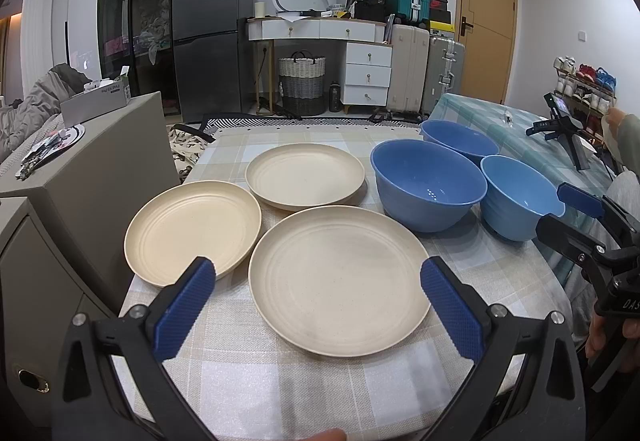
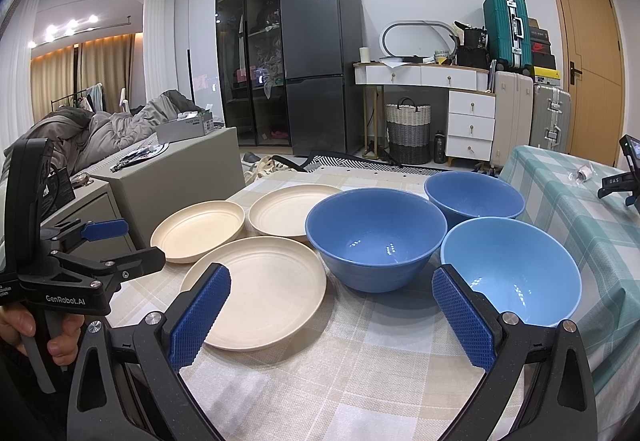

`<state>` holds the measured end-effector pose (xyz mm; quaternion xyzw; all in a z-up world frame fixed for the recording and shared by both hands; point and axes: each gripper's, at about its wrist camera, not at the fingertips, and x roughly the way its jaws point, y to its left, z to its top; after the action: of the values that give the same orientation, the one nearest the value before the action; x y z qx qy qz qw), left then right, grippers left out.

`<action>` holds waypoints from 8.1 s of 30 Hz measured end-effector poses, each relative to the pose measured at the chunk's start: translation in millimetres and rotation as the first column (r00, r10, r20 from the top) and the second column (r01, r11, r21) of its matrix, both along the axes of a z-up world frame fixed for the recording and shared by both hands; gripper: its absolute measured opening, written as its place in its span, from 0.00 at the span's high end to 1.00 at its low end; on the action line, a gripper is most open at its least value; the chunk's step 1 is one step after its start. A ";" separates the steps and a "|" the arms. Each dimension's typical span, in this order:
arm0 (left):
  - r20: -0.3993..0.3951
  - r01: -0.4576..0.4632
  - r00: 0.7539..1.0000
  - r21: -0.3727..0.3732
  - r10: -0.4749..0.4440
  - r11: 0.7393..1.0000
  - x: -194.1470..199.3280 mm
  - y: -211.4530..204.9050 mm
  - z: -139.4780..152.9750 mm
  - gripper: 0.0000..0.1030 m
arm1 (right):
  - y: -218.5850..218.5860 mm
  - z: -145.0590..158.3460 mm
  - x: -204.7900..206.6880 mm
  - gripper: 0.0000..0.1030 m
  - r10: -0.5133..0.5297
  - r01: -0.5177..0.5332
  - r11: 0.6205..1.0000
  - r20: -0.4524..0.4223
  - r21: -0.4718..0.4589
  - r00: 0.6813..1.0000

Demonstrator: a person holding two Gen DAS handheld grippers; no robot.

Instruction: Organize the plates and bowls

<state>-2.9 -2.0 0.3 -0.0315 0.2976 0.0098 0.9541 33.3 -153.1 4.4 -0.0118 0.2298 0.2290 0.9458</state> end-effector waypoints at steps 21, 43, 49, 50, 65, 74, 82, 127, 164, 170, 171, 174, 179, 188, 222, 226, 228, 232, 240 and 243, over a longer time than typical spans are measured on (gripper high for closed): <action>-0.003 0.003 1.000 0.007 -0.003 1.000 0.4 -1.0 -1.3 0.00 | 0.5 -0.3 0.3 0.00 0.002 -0.002 1.000 0.000 -0.003 1.000; -0.005 -0.009 1.000 0.002 0.009 1.000 -3.1 6.3 -1.8 0.00 | 4.6 -0.8 -0.6 0.00 0.006 -0.006 1.000 -0.001 -0.003 1.000; -0.008 -0.010 1.000 -0.008 0.010 1.000 -1.5 10.3 1.0 0.00 | 15.1 0.6 4.6 0.00 0.013 -0.013 1.000 -0.006 -0.008 1.000; -0.005 -0.012 1.000 -0.010 0.012 1.000 -1.4 11.4 2.1 0.00 | 15.9 1.6 4.4 0.00 0.011 -0.011 1.000 0.000 -0.015 1.000; 0.004 -0.051 0.999 -0.018 0.051 0.999 8.7 35.7 25.2 0.00 | 22.0 28.5 20.5 0.00 0.044 -0.043 0.999 0.012 -0.015 0.999; 0.004 -0.075 0.997 -0.024 0.075 0.997 14.8 64.7 35.3 0.00 | 50.0 50.1 44.2 0.00 0.101 -0.101 0.993 0.004 -0.055 0.995; -0.004 -0.118 0.993 -0.030 0.118 0.993 18.1 95.4 36.7 0.00 | 82.7 55.0 67.0 0.00 0.152 -0.154 0.986 -0.031 -0.063 0.988; -0.171 -0.246 0.955 -0.002 0.242 0.969 88.5 199.5 -23.5 0.00 | 241.9 -0.5 180.1 0.00 0.239 -0.261 0.961 -0.200 -0.092 0.950; -0.333 -0.271 0.911 -0.042 0.242 0.962 98.0 230.9 -80.7 0.30 | 299.3 -105.3 227.6 0.52 0.207 -0.305 0.945 -0.501 -0.121 0.841; -0.372 -0.265 0.899 -0.045 0.230 0.963 102.3 232.7 -89.9 0.45 | 304.2 -108.6 230.6 0.62 0.201 -0.310 0.939 -0.496 -0.148 0.844; -0.377 -0.266 0.897 -0.045 0.230 0.963 102.0 232.6 -91.2 0.46 | 304.3 -109.2 230.4 0.63 0.202 -0.312 0.938 -0.495 -0.150 0.845; -0.402 -0.270 0.886 -0.046 0.230 0.962 102.6 233.5 -95.9 0.58 | 305.2 -110.7 230.6 0.68 0.203 -0.315 0.936 -0.492 -0.155 0.846; -0.406 -0.253 0.890 -0.065 0.206 0.965 102.6 231.2 -98.2 0.76 | 303.7 -112.4 229.1 0.78 0.197 -0.314 0.934 -0.482 -0.174 0.854; -0.404 -0.238 0.893 -0.053 0.197 0.970 103.4 225.0 -95.7 0.83 | 304.9 -111.0 221.9 0.83 0.189 -0.311 0.922 -0.432 -0.230 0.882; -0.258 -0.179 0.953 -0.043 0.162 0.983 81.8 182.4 -34.1 0.83 | 254.6 -53.9 183.9 0.83 0.159 -0.239 0.949 -0.341 -0.206 0.927; -0.255 -0.165 0.955 -0.037 0.151 0.986 79.7 174.7 -29.3 0.83 | 244.4 -45.4 174.8 0.83 0.154 -0.230 0.952 -0.333 -0.202 0.930; -0.256 -0.158 0.956 -0.032 0.145 0.987 79.2 169.7 -27.6 0.83 | 239.4 -41.4 169.3 0.83 0.150 -0.225 0.953 -0.328 -0.202 0.933; -0.252 -0.142 0.959 -0.027 0.131 0.989 76.7 162.9 -24.3 0.83 | 228.7 -35.1 160.2 0.83 0.141 -0.213 0.956 -0.322 -0.201 0.936; -0.245 -0.107 0.964 -0.016 0.100 0.994 73.5 143.1 -20.4 0.83 | 202.0 -32.4 144.7 0.82 0.120 -0.192 0.961 -0.327 -0.199 0.937; -0.251 -0.090 0.964 -0.006 0.085 0.996 73.7 135.9 -20.9 0.83 | 192.5 -33.2 139.0 0.82 0.110 -0.185 0.961 -0.326 -0.208 0.939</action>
<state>70.8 133.9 -20.6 -0.0516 0.4140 0.0533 0.9073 172.3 39.4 -28.7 -0.1048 0.3998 0.2698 0.8697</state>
